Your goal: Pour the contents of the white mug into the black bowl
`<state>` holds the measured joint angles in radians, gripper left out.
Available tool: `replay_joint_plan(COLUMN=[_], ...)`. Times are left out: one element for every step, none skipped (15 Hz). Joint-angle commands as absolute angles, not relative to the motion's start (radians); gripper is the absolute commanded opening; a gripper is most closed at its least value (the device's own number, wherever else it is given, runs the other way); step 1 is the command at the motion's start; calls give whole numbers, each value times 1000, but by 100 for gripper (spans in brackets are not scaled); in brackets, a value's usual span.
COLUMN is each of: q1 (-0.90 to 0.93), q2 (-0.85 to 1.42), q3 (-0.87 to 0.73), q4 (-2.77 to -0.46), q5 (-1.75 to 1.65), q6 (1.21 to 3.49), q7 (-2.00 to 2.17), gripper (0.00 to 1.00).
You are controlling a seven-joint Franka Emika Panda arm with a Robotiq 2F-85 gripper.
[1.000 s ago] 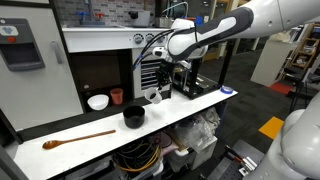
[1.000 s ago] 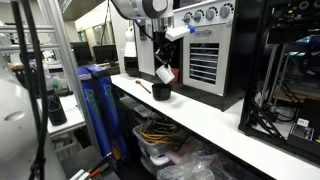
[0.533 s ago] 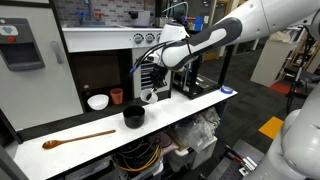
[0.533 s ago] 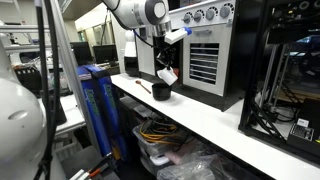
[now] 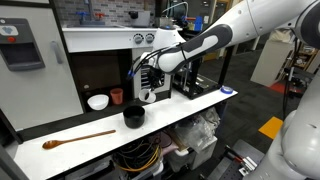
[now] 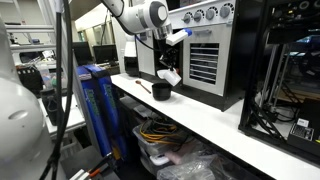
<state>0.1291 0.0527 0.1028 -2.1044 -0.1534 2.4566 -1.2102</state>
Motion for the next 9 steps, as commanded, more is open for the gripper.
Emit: replay_joint_plan(q1=[136,139,144,147,151,155,159,162,165], q2=[91,97,101,104,108,112,116,120,123], q3=[117,120,123,127,130,132,135,137,138], q4=[-2061,-2056,-2054,-2052,-2051,-2049,-2049,-2048,-2047], q5=[-240,-263,-289,-309,-330,-349,-368,-384,-401], q6=[2452,2446,2442,2439,2437,2434,2433,2433,2433], q7=[-1132,-1114,-1090,-1073,-1054,-1039,-1024,-1012,-998], gripper=[2,2,2,2,2,2,2,2,2])
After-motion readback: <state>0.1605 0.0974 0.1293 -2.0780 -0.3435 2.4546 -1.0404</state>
